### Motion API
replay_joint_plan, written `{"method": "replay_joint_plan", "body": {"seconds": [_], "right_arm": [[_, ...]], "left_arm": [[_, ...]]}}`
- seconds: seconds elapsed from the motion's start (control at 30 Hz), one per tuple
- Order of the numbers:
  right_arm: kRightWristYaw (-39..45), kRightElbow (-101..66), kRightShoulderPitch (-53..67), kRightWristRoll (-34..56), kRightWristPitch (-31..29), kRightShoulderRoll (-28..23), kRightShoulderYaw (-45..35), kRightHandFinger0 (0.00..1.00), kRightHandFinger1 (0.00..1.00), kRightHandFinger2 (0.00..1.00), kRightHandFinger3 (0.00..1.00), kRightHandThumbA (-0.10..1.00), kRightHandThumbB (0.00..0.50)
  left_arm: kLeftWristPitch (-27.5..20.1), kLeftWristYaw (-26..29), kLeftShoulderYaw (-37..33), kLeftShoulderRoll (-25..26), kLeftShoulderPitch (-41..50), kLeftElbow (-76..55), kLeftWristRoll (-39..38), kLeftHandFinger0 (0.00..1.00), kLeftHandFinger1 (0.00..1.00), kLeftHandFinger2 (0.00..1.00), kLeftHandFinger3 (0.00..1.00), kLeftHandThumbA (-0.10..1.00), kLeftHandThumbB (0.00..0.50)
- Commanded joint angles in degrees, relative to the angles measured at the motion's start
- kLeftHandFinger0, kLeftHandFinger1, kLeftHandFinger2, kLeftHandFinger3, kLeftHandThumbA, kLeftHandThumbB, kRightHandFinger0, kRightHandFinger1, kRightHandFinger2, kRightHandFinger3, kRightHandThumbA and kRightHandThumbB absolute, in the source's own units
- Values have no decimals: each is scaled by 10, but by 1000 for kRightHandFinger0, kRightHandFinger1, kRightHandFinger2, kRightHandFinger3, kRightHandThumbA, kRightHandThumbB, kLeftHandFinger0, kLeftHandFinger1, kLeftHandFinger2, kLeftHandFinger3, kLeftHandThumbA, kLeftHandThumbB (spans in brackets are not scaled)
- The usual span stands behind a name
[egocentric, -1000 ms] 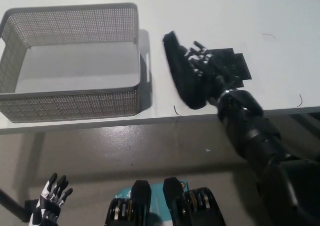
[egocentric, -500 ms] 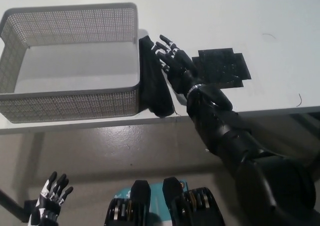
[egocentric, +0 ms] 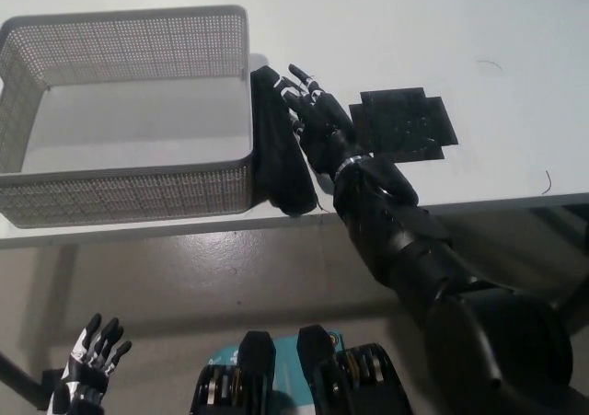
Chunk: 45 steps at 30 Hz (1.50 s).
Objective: Use the right hand to push the pencil case on the right hand side to the container on the left side
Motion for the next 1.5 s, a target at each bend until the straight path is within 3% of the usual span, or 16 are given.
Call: {"method": "replay_joint_plan", "body": {"seconds": [0.0,0.13,0.2,0.43,0.53,0.67,0.7,0.73,0.77,0.97,1.1,1.2,1.27,1.47], "right_arm": [[23,-8,-44,16,-6,18,-11,1000,1000,1000,1000,1000,339],[25,-17,-37,13,-23,1,-12,1000,1000,1000,1000,1000,343],[31,-27,-37,15,-34,-9,-14,1000,1000,1000,1000,1000,308],[61,-123,-14,19,-58,-69,-11,1000,1000,1000,1000,1000,335],[55,-215,16,22,-39,-85,-9,1000,1000,1000,1000,1000,326],[45,-470,101,26,54,-100,11,1000,1000,1000,1000,1000,301],[43,-499,112,26,61,-102,13,1000,1000,1000,1000,1000,327],[42,-551,132,27,73,-107,16,1000,1000,1000,1000,1000,293],[42,-580,143,30,81,-109,18,1000,1000,1000,1000,1000,289],[38,-835,259,44,134,-129,33,1000,1000,1000,1000,1000,302],[50,-949,349,53,128,-138,38,1000,1000,1000,1000,1000,324],[51,-1007,400,62,129,-142,38,1000,1000,1000,1000,1000,305],[49,-1060,449,67,128,-142,39,1000,1000,1000,1000,1000,343],[70,-1113,547,51,94,-147,51,1000,1000,1000,1000,1000,329]], "left_arm": [[-18,-12,4,-1,-1,-22,-10,1000,1000,1000,1000,1000,302],[-18,-14,4,0,-1,-17,-13,1000,1000,1000,1000,1000,310],[-18,-13,6,1,-2,-19,-12,1000,1000,1000,1000,1000,313],[-18,-11,14,-1,1,-13,0,1000,1000,1000,1000,1000,310],[-18,-10,10,-2,-3,-14,8,1000,1000,1000,1000,1000,312],[-18,-4,7,-1,-8,-15,15,1000,1000,1000,1000,1000,316],[-18,-5,6,0,-7,-14,11,1000,1000,1000,1000,1000,315],[-18,-6,5,0,-8,-13,7,1000,1000,1000,1000,1000,316],[-18,-5,4,1,-9,-13,9,1000,1000,1000,1000,1000,319],[-18,0,7,4,-14,-12,16,1000,1000,1000,1000,1000,320],[-18,-3,9,4,-16,-10,15,1000,1000,1000,1000,1000,313],[-18,-5,9,7,-21,-8,11,1000,1000,1000,1000,1000,317],[-18,-2,10,10,-24,-8,13,1000,1000,1000,1000,1000,324],[-18,3,12,11,-30,-9,24,1000,1000,1000,1000,1000,325]]}}
